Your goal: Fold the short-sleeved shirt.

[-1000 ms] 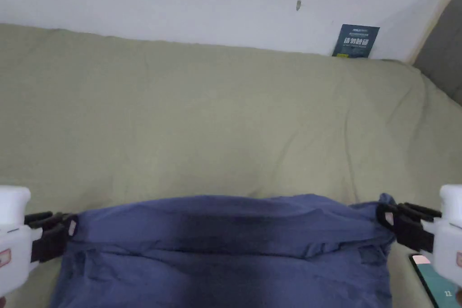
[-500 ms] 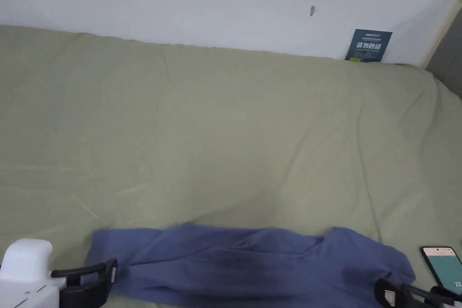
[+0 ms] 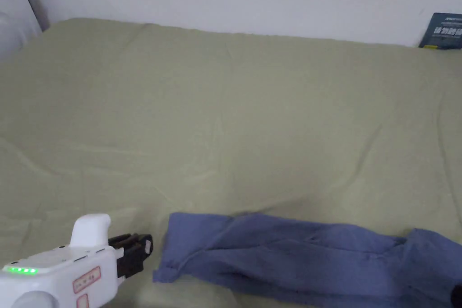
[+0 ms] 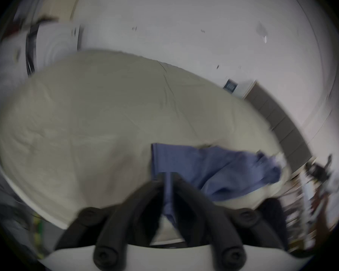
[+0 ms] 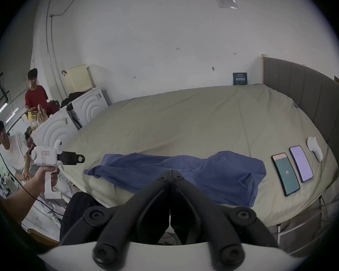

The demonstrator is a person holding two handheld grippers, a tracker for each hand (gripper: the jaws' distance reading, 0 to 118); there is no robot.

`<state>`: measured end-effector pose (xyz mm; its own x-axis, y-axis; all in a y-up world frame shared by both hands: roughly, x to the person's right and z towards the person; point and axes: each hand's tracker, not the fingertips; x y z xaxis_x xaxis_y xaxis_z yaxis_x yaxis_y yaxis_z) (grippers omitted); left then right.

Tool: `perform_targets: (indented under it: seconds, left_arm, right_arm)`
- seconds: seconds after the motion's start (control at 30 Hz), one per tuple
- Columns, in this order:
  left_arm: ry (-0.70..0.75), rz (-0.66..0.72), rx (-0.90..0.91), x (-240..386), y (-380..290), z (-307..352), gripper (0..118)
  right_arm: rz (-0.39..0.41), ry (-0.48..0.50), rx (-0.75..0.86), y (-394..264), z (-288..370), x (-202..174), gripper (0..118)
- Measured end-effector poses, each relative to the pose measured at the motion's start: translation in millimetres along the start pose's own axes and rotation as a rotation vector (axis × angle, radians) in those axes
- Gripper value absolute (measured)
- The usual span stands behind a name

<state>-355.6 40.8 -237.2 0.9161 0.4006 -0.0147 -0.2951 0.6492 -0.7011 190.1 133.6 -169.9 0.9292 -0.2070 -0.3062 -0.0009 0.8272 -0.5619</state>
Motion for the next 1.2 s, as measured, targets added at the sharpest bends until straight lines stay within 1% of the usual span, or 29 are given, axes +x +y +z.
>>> perform_targets:
  seconds: [0.03,0.07,0.1,0.13,0.23,0.27,0.3,0.33,0.37,0.4,0.43,0.5,0.6,0.63,0.67,0.7,0.73,0.77,0.8,0.83,0.87,0.9,0.93,1.0,1.03,1.07,1.1,1.17,1.2]
  left_arm:
    - [-0.061,0.069,0.021,-14.2,2.9,-3.6,89]
    - [-0.111,0.144,0.003,-30.0,7.6,-13.2,118]
    - [-0.149,0.209,-0.066,-40.3,10.1,-24.6,118]
    - [-0.232,0.206,-0.027,-52.0,13.9,-26.5,118]
    - [-0.426,0.405,-0.202,-77.3,10.3,-55.0,118]
    - [-0.497,0.463,-0.260,-103.6,4.2,-96.3,118]
    - [-0.546,0.501,-0.315,-108.1,-1.8,-115.7,118]
    - [-0.585,0.494,-0.362,-110.2,-7.6,-133.0,118]
    - [-0.627,0.432,-0.326,-106.4,-9.5,-144.2,118]
    - [-0.668,0.358,-0.270,-73.7,-7.1,-133.7,118]
    - [-0.700,0.334,-0.265,-65.0,-4.6,-141.4,118]
    - [-0.799,0.395,-0.336,-48.0,-9.2,-168.2,118]
    - [-0.803,0.365,-0.305,-40.4,-5.5,-180.8,118]
    - [-0.787,0.370,-0.290,-38.5,-1.9,-177.9,118]
    - [-0.731,0.393,-0.292,-38.1,-2.8,-175.2,118]
    - [-0.680,0.389,-0.305,-36.8,-0.8,-170.1,101]
    - [-0.598,0.370,-0.298,-36.7,1.1,-165.4,43]
    - [-0.466,0.346,-0.296,-32.5,1.0,-170.6,8]
    - [-0.364,0.327,-0.301,-24.1,-8.2,-174.6,8]
    - [-0.424,0.311,-0.367,-37.7,-21.7,-182.6,8]
    - [-0.485,0.340,-0.289,-37.9,-21.2,-180.9,8]
    - [-0.466,0.368,-0.294,-33.6,-20.3,-178.7,8]
    - [-0.423,0.345,-0.267,-13.6,-0.5,-150.0,8]
    - [-0.357,0.288,-0.209,-6.1,10.3,-124.4,8]
    - [-0.334,0.307,-0.188,-9.1,15.8,-111.4,8]
    - [-0.315,0.317,-0.164,-29.3,16.2,-116.5,8]
    - [-0.248,0.304,-0.145,-36.5,23.2,-105.3,8]
    - [-0.089,0.198,-0.134,-49.4,38.7,-86.2,8]
    - [-0.017,0.167,-0.143,-31.1,46.7,-69.8,8]
  right_arm:
    - [-0.001,0.005,-0.001,4.7,-0.4,-0.5,0]
    - [0.001,0.004,-0.004,4.4,-0.1,-5.8,0]
    - [0.002,0.000,-0.006,3.8,0.3,-10.2,0]
    - [0.002,-0.003,-0.010,3.5,0.5,-13.8,0]
    - [-0.013,-0.007,-0.023,7.2,-1.0,-15.0,0]
    - [-0.016,-0.011,-0.030,8.5,-2.6,-15.2,0]
    - [-0.019,-0.012,-0.035,10.6,-4.3,-13.3,0]
    - [-0.024,-0.011,-0.038,10.5,-5.1,-15.4,0]
    - [-0.029,-0.010,-0.041,10.2,-5.7,-18.0,0]
    - [-0.040,-0.003,-0.045,11.4,-7.2,-17.7,0]
    - [-0.056,0.008,-0.047,13.0,-8.8,-15.8,0]
    - [-0.081,0.024,-0.044,11.7,-11.7,-18.3,0]
    - [-0.086,0.019,-0.052,14.1,-16.4,-17.2,0]
    - [-0.090,0.021,-0.051,14.0,-15.3,-17.2,0]
    - [-0.098,0.030,-0.046,13.5,-14.0,-17.2,0]
    - [-0.110,0.040,-0.043,14.2,-14.5,-13.1,0]
    - [-0.122,0.049,-0.046,13.4,-14.9,-11.5,0]
    - [-0.126,0.047,-0.050,12.4,-16.0,-10.5,0]
    - [-0.127,0.047,-0.056,11.5,-17.4,-9.4,0]
    - [-0.128,0.046,-0.062,8.9,-18.6,-2.1,0]
    - [-0.128,0.042,-0.065,7.5,-19.1,0.3,0]
    - [-0.131,0.040,-0.067,6.9,-18.8,2.0,0]
    - [-0.140,0.040,-0.069,6.5,-17.5,4.2,0]
    - [-0.161,0.056,-0.056,3.9,-15.3,10.7,0]
    - [-0.160,0.057,-0.056,3.6,-13.8,12.5,0]
    - [-0.154,0.055,-0.052,3.0,-12.8,13.4,0]
    - [-0.144,0.051,-0.049,2.4,-12.2,14.2,0]
    - [-0.138,0.052,-0.045,1.3,-8.8,18.4,0]
    - [-0.137,0.055,-0.040,0.5,-7.0,20.5,0]
